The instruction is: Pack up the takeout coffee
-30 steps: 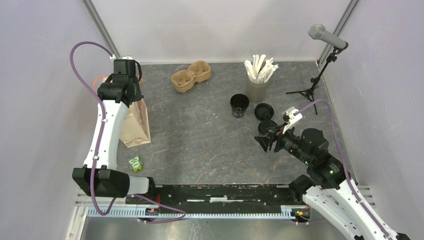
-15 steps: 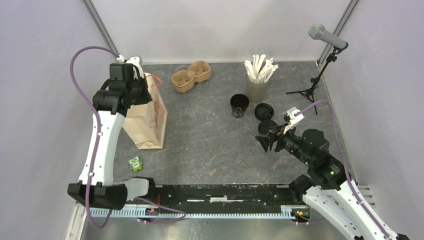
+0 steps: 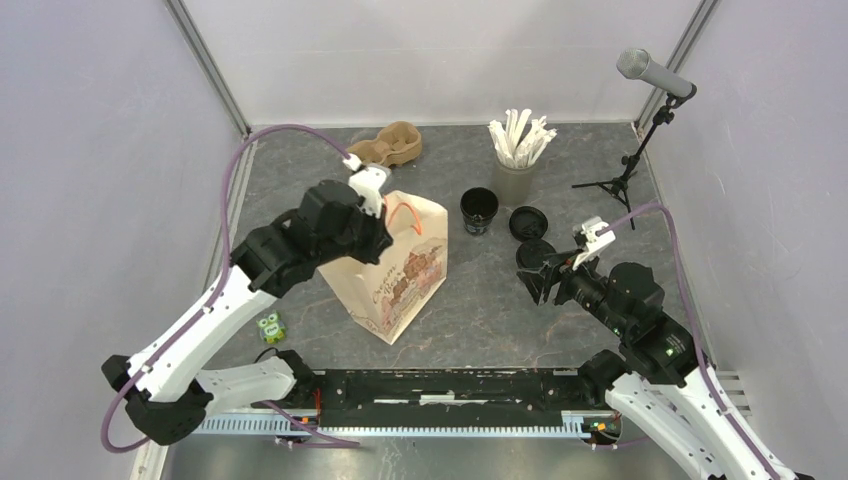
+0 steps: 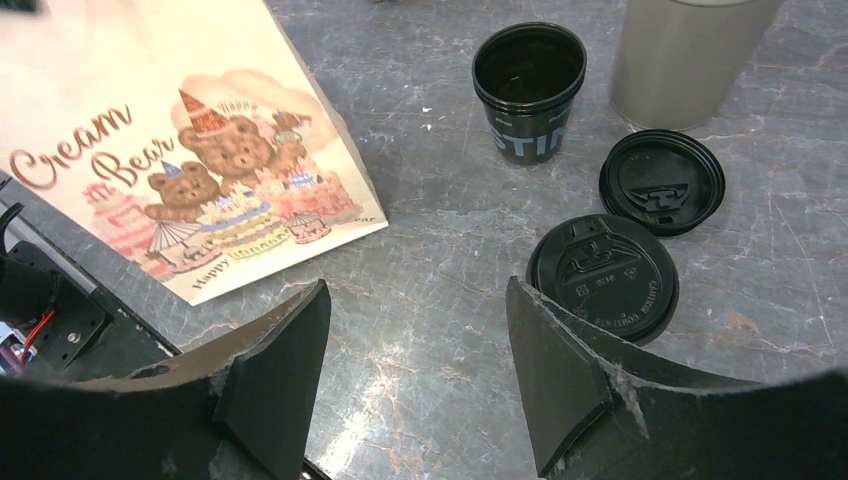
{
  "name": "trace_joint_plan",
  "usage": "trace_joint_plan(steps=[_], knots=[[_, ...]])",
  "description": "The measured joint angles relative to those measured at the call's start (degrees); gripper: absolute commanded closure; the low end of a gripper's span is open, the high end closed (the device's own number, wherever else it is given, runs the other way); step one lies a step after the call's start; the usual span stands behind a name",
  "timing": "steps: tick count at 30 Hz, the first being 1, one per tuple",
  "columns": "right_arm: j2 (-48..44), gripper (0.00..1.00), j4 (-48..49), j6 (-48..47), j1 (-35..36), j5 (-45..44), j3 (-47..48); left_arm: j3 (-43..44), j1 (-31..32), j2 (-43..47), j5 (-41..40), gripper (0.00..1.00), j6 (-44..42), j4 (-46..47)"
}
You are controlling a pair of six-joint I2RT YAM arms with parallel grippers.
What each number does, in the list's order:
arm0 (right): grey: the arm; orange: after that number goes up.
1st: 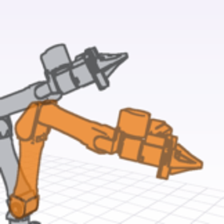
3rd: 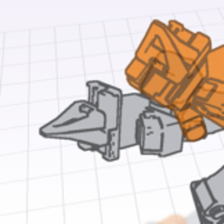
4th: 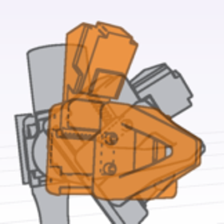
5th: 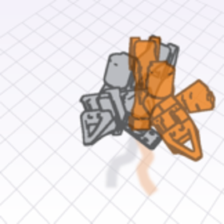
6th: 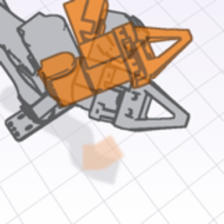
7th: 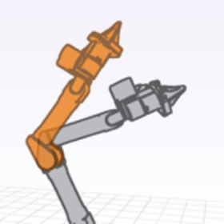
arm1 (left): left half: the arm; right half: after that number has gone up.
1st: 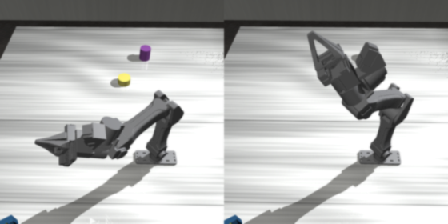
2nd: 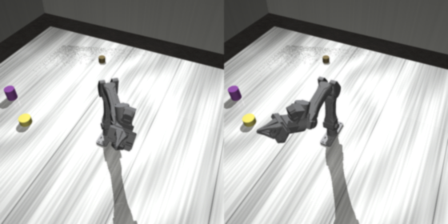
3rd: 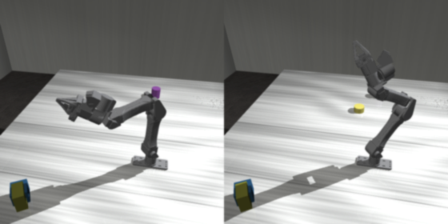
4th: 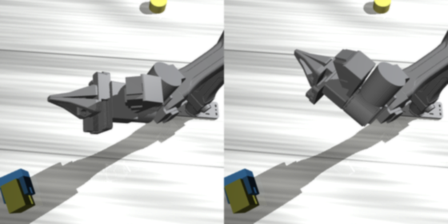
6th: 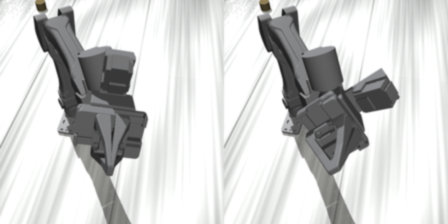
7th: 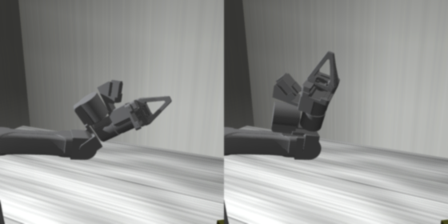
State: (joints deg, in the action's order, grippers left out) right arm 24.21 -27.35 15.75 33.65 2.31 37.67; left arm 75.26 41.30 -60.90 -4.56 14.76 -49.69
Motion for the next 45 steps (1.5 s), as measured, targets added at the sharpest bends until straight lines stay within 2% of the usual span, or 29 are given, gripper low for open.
trace_joint_plan(steps=[5,10,11,15,17,19,22,25,32,35,38,41,45], knots=[[-0.4,0.28,-0.2,0.0,0.0,-1.1,0.0,-4.1,9.6,-0.3,-1.0,0.98,-0.1,5.9],[0.3,0.28,-0.2,0.1,0.0,-2.1,0.0,-6.0,14.0,-0.9,-1.2,0.95,-0.9,11.5],[0.5,0.28,-0.1,0.3,0.0,-2.3,0.0,-6.4,14.4,-1.0,-1.1,0.90,-1.2,12.4],[1.3,0.28,0.0,0.8,0.0,-2.4,0.0,-6.5,15.0,-1.6,-1.1,0.57,-2.8,14.3],[1.8,0.28,0.3,0.9,0.0,-2.4,0.0,-6.5,15.0,-1.7,-1.4,0.30,-3.3,14.3],[2.2,0.27,0.5,0.9,0.0,-2.4,0.0,-6.3,15.0,-1.6,-1.9,0.19,-3.9,14.0],[2.4,0.27,0.7,0.9,0.0,-2.4,0.0,-4.1,15.0,-1.2,-4.0,0.12,-3.7,12.0],[2.6,0.24,0.7,0.8,0.0,-2.4,0.0,0.0,15.0,0.3,-7.1,0.00,-3.2,9.1],[3.5,0.14,0.7,-1.0,0.0,-2.7,0.0,8.9,15.1,6.4,-17.7,0.00,-0.7,2.9],[4.4,0.02,0.7,-1.6,0.0,-3.3,0.0,12.4,15.0,6.9,-25.9,0.00,-0.8,0.7],[5.9,0.02,0.8,-2.1,0.0,-3.1,0.0,15.4,13.8,5.6,-33.2,0.00,-2.4,0.6],[6.4,0.02,2.1,-2.2,0.0,-2.4,-1.0,16.9,8.7,3.6,-35.3,0.00,-4.1,1.8],[5.8,0.02,3.3,-2.7,0.0,-2.3,-2.8,17.1,-2.6,-0.7,-29.6,0.00,-4.4,4.3]])
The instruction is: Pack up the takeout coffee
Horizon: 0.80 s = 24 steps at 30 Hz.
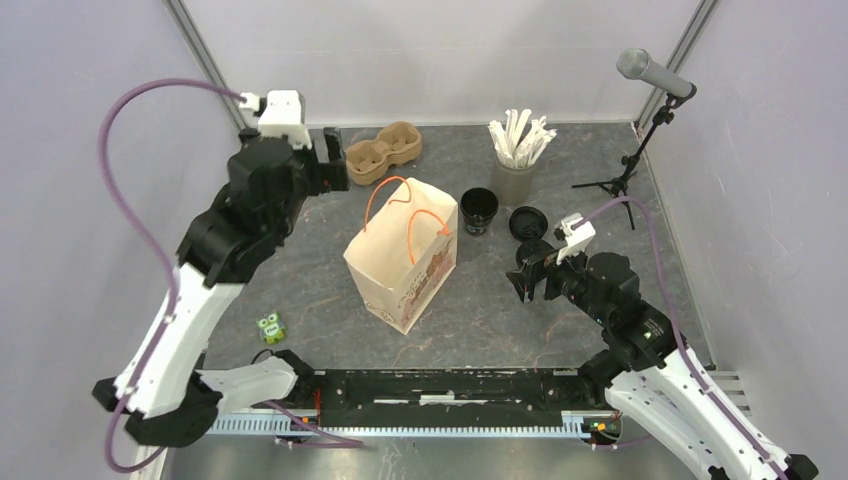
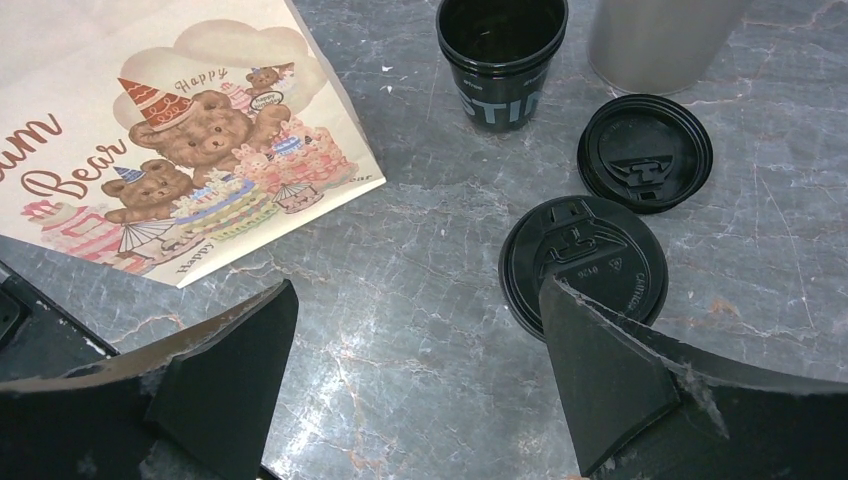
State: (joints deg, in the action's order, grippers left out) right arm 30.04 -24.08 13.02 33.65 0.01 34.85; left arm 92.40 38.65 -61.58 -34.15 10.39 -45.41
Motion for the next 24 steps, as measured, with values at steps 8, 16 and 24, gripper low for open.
trace_joint_plan(steps=[8,16,24], knots=[[-2.8,0.02,3.6,-0.5,0.0,0.4,-3.6,2.7,-17.6,-19.1,19.9,0.00,-0.4,5.2],[-14.2,0.02,15.1,-1.1,0.0,-2.8,-13.1,10.6,-23.9,-38.6,32.5,0.01,-8.1,10.2],[-3.0,0.02,6.3,4.5,0.0,-9.4,-3.8,20.8,-23.8,-52.4,41.1,0.09,-19.9,10.7]])
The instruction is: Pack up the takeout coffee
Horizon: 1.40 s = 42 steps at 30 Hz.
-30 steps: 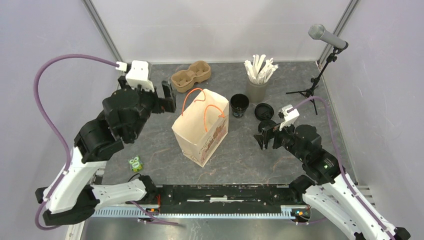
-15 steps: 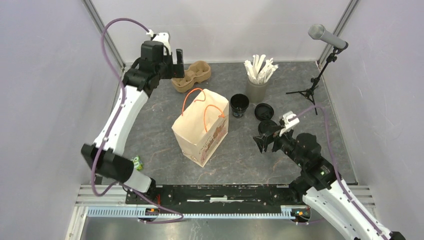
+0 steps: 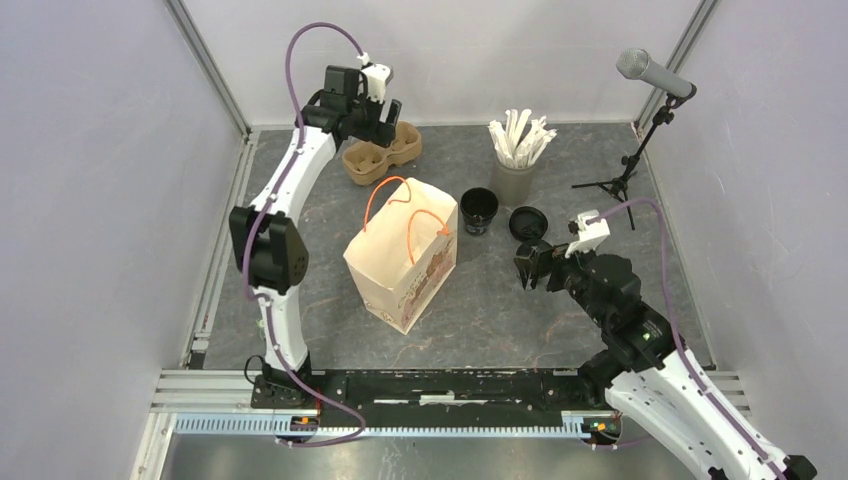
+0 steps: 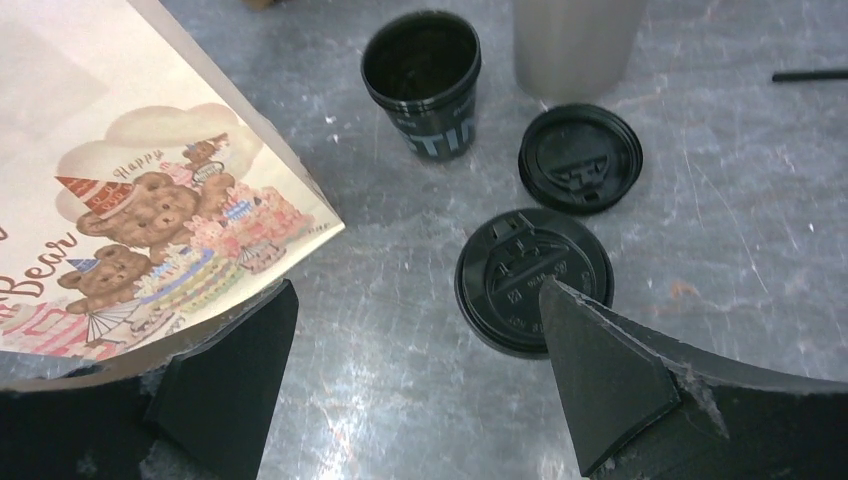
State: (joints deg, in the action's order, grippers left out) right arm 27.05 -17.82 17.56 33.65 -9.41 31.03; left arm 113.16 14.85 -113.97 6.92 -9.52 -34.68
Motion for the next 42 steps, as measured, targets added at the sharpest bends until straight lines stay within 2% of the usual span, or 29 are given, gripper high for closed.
trace_joint_plan(steps=[4,11,13,21,31,42], knots=[[5.2,0.02,-8.3,1.9,0.0,-0.4,6.3,7.0,-0.9,-7.8,3.5,0.14,-3.1,-1.2],[9.9,0.07,-17.3,5.0,0.0,-2.3,12.5,8.9,-4.3,-17.2,11.3,0.30,-4.6,0.3],[11.6,0.07,-18.8,6.4,0.0,-2.3,13.7,9.4,-4.8,-19.1,12.7,0.31,-4.8,0.6],[14.1,0.08,-21.0,11.0,0.0,-2.8,14.3,14.0,-7.2,-21.9,18.6,0.39,-5.4,1.9],[18.0,0.08,-21.4,11.7,0.0,-4.1,16.8,17.6,-8.7,-23.0,23.6,0.48,-5.4,3.6],[19.7,0.08,-22.6,10.5,0.0,-4.5,21.0,17.6,-8.7,-26.1,23.8,0.46,-6.1,3.5]])
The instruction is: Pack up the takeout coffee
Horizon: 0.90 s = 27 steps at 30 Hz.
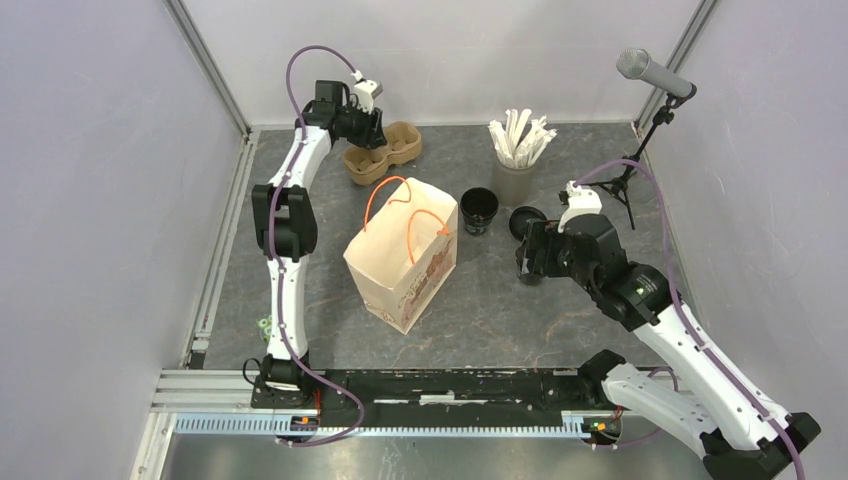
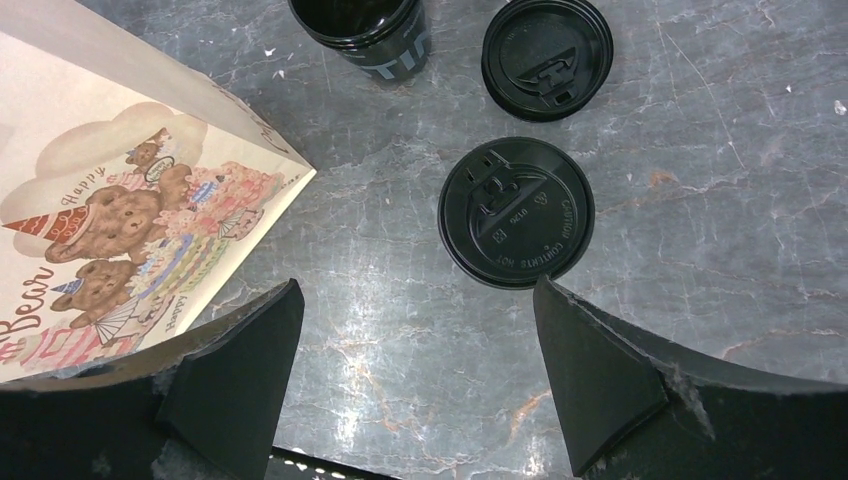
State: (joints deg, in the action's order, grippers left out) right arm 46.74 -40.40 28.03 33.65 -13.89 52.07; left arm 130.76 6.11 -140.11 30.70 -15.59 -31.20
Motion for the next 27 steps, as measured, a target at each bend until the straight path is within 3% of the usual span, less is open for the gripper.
trace_joint_plan(steps=[27], knots=[[-4.3,0.08,-5.2,0.5,0.0,-3.4,2.2,-0.3,0.4,-1.6,-0.1,0.46,-3.4,0.0]])
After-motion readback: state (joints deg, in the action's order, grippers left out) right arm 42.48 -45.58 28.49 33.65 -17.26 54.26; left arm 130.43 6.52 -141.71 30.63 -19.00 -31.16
